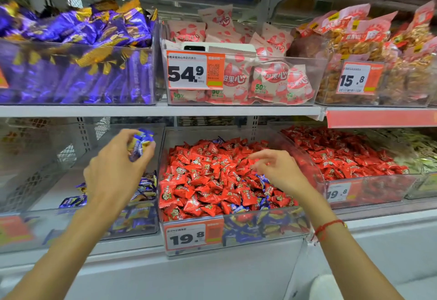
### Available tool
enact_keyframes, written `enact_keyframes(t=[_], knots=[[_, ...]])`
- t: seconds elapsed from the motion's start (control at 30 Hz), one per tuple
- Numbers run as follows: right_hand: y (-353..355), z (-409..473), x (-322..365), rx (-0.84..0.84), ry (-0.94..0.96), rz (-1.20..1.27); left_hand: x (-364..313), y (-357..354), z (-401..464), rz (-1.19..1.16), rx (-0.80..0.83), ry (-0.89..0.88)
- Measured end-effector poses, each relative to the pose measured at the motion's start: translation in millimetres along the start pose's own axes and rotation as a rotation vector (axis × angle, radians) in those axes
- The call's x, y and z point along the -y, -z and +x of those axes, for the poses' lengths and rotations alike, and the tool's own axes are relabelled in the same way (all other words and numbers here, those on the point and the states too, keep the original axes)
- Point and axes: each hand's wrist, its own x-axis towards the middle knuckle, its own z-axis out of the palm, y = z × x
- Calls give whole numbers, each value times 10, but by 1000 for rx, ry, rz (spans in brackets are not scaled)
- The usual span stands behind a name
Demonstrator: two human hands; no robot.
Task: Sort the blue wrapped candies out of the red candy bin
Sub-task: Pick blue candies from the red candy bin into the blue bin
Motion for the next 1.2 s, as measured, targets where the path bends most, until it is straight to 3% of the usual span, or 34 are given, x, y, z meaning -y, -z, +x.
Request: enact_keyframes(t=[0.1,0.23,0.3,0.4,0.57,0.67,0.77,0.87,0.93,1.0,1.07,1.13,1.2], knots=[[24,95,-370,-84,-109,-355,321,-2,34,143,82,31],[-67,132,-572,96,-59,-619,464,-80,-16,270,234,9],[-121,121,-573,111,-30,-690,440,-101,-30,324,265,11],[-176,103,-586,1,-25,-698,344,-118,-20,344,257,-17],[-167,107,-554,-56,-33,-480,-80,-103,-76,112,94,-140],[-105,96,-495,-96,-38,-271,-362,-159,-212,-28,128,-222],[3,34,-318,-132,-65,71,-515,-260,-335,-126,222,-303],[84,-76,-4,42,-104,514,-657,-371,-392,-307,422,-285],[79,-135,185,157,-44,637,-773,-427,-436,-566,625,-182],[35,-183,323,264,53,639,-841,-500,-479,-806,673,-89],[-4,-213,391,359,136,572,-854,-519,-497,-894,573,-47],[3,-192,379,310,148,471,-795,-529,-505,-866,507,-46],[33,-124,261,155,101,217,-705,-552,-474,-825,475,-6]])
